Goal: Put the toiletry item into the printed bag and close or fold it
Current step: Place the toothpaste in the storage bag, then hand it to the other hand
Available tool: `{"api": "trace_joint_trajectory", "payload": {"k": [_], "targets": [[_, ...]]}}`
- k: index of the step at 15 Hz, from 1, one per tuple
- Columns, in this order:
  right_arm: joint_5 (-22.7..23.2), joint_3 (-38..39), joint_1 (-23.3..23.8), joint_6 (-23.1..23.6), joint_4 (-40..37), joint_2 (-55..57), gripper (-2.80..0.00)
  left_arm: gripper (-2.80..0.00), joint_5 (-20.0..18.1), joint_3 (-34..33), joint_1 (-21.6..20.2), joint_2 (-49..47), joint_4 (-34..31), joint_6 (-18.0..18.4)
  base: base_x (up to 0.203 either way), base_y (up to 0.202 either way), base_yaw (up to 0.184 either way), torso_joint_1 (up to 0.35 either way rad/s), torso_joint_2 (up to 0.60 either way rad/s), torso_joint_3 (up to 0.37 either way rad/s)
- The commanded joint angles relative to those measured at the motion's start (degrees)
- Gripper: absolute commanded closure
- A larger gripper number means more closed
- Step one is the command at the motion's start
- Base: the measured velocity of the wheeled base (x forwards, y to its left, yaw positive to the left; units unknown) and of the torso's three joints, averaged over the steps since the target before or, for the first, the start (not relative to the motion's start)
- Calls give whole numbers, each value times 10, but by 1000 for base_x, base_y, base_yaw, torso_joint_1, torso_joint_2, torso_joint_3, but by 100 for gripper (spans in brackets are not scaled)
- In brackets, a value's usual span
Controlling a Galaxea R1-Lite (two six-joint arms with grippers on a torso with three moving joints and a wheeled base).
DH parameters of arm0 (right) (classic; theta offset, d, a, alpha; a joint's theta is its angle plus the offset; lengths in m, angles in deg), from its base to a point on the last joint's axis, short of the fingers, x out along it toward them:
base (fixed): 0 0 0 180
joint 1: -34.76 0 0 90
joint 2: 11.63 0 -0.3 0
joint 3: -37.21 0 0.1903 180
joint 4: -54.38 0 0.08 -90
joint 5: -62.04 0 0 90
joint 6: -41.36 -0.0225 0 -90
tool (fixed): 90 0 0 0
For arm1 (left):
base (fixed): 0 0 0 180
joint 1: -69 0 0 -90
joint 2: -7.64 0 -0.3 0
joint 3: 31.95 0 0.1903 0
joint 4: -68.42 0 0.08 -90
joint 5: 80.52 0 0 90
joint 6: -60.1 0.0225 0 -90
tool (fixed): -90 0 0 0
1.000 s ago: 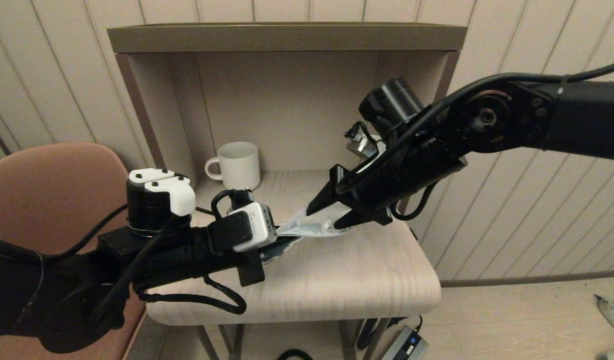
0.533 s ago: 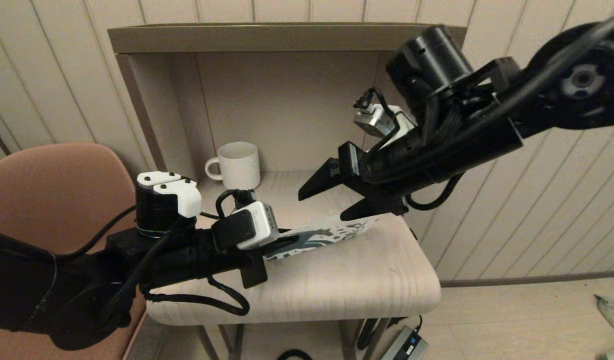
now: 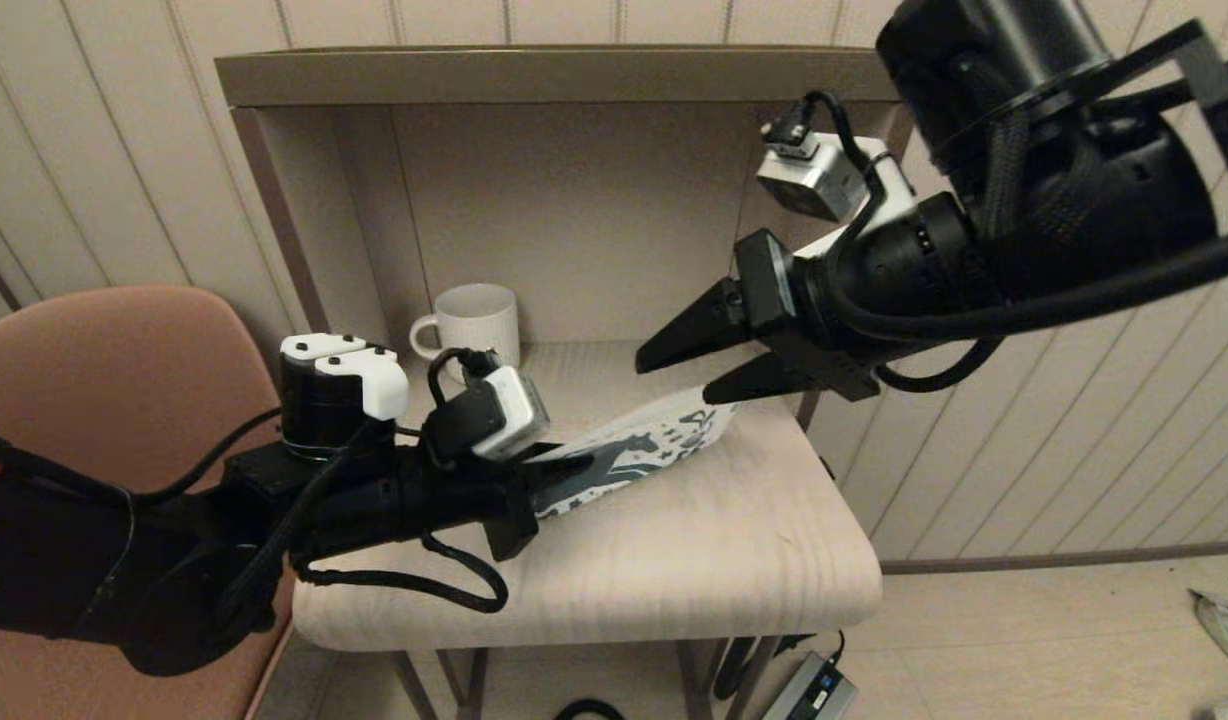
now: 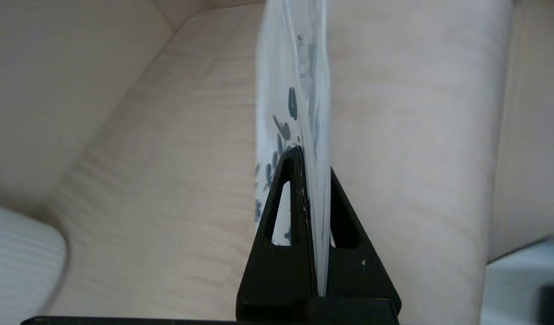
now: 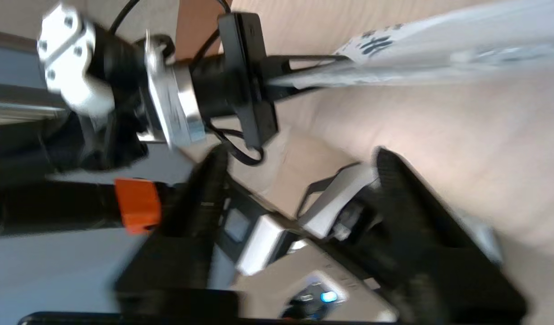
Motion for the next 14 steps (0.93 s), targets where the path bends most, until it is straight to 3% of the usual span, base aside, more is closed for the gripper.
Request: {"api": "trace_joint_trajectory", "payload": {"k": [1, 4, 6, 8, 11, 14], "targets": [[-2, 24, 1, 58, -1, -44, 0, 0, -2, 26, -11, -4, -12, -54, 0, 0, 0, 0, 0, 0], [-33, 80, 40, 141, 24, -75, 0, 0, -2, 51, -14, 2, -31, -139, 0, 0, 0, 0, 0, 0], [-39, 113, 58, 165, 70, -82, 0, 0, -3, 74, -15, 5, -37, -188, 0, 0, 0, 0, 0, 0], [-39, 146, 75, 184, 104, -89, 0, 0, -8, 113, -18, 10, -98, -220, 0, 0, 0, 0, 0, 0], [-37, 177, 85, 215, 119, -107, 0, 0, -87, 141, -27, 44, -203, -235, 0, 0, 0, 0, 0, 0], [-15, 209, 128, 234, 160, -128, 0, 0, -144, 144, -50, 48, -226, -239, 0, 0, 0, 0, 0, 0]]}}
